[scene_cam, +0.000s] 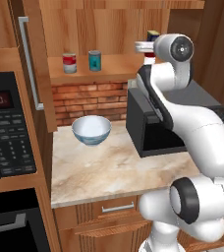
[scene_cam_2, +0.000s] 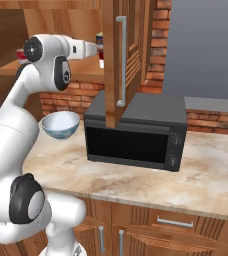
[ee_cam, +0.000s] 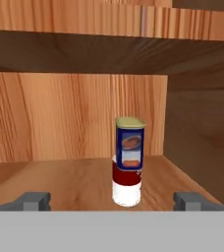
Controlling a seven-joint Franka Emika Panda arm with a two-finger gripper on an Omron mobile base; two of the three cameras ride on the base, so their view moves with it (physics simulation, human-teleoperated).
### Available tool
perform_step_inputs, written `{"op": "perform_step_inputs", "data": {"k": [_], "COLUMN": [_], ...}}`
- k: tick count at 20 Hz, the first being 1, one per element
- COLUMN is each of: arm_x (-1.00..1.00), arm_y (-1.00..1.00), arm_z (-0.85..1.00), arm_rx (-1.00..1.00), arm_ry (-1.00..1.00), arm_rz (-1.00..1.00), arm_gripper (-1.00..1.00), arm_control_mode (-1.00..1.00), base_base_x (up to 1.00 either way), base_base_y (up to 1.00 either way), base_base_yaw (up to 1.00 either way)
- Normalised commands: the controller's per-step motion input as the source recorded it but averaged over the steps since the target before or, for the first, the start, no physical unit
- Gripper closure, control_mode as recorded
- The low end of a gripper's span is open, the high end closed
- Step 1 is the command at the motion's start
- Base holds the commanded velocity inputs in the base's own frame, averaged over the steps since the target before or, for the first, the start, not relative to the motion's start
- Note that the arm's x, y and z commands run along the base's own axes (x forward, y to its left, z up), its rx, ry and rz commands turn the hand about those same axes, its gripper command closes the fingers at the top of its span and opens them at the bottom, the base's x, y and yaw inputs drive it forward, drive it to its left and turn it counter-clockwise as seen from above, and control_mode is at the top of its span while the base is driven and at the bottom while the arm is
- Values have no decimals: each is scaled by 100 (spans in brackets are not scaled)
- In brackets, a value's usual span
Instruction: Stack two cans on top of the other two cans in the cabinet.
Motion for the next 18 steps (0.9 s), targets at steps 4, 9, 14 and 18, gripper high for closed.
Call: {"op": "perform_step_inputs", "data": {"k": [4, 9, 14, 18], "arm_x": [-34, -38, -41, -36], "arm_y": [39, 35, 32, 44], "arm_z": [0, 0, 0, 0], "arm_rx": [0, 0, 0, 0], "arm_ry": [0, 0, 0, 0], "arm_rz": [3, 5, 9, 12], "arm_gripper": [-100, -100, -100, -100], "arm_control_mode": [-100, -100, -100, -100], "base_base_x": [0, 0, 0, 0], "base_base_y": [0, 0, 0, 0], "base_base_yaw": [0, 0, 0, 0]}}
